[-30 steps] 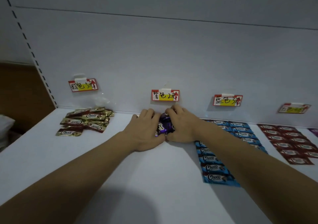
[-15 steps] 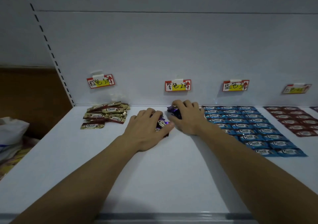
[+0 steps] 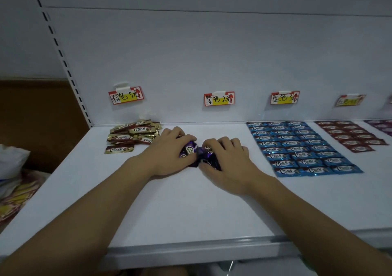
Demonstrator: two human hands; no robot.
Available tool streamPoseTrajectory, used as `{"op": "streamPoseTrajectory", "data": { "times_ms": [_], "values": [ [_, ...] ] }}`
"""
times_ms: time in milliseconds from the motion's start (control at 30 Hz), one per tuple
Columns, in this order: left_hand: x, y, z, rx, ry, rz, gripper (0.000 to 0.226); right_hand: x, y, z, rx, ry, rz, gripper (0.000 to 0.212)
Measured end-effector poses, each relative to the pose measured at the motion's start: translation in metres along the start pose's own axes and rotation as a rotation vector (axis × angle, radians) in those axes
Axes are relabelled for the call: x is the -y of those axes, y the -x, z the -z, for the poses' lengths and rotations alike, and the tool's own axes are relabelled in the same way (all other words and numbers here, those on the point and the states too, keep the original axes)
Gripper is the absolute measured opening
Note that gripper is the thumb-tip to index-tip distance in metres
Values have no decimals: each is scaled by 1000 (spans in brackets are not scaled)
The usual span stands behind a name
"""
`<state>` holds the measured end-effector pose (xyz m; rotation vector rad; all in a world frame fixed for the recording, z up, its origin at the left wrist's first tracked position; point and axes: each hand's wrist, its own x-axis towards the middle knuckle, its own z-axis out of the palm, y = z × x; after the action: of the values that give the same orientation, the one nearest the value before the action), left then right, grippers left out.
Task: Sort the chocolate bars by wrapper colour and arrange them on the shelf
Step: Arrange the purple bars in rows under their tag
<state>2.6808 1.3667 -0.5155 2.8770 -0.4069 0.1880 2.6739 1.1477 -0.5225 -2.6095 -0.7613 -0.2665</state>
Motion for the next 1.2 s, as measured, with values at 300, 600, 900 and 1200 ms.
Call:
{"op": "streamPoseTrajectory", "data": {
  "times_ms": [300,600,900,1200],
  "values": [
    [22,9,13,120,178,-119,46,10,15,7,19,-93,117,26],
    [30,14,22,134,196,-105,59,11,18,14,122,-160,253,24],
    [29,19,34,287,327,-132,49,9,16,17,153,-306,209,27],
    [34,23,45,249,268,-131,79,2,13,16,150,-399,207,36]
  ]
}}
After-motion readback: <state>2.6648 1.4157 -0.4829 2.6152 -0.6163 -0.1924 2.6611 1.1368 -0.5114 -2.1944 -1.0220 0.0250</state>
